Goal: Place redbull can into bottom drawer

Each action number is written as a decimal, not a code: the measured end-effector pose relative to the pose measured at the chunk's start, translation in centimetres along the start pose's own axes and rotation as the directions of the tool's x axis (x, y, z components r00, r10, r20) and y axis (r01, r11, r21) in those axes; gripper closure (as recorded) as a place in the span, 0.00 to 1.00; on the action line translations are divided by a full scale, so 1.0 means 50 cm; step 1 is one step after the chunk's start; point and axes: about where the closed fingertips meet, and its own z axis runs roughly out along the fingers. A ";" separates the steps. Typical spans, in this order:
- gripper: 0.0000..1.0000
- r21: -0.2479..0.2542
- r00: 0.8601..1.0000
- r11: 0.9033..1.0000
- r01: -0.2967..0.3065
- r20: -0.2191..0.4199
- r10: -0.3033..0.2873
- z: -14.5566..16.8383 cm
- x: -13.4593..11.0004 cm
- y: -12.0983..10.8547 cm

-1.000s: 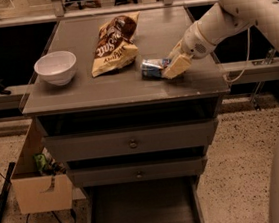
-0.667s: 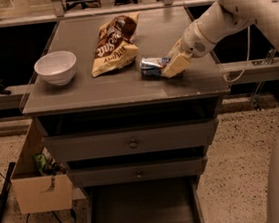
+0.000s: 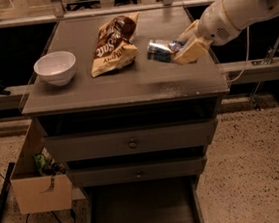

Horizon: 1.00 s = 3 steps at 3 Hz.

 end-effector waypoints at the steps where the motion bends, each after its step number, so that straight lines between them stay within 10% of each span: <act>1: 1.00 0.086 0.997 0.994 0.073 0.009 -0.074 -0.116 -0.012 0.100; 3: 1.00 0.145 0.998 0.988 0.060 0.013 -0.062 -0.146 0.069 0.302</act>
Offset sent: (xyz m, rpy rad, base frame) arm -0.1675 -0.0406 0.0004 -0.0679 -0.1480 -0.0516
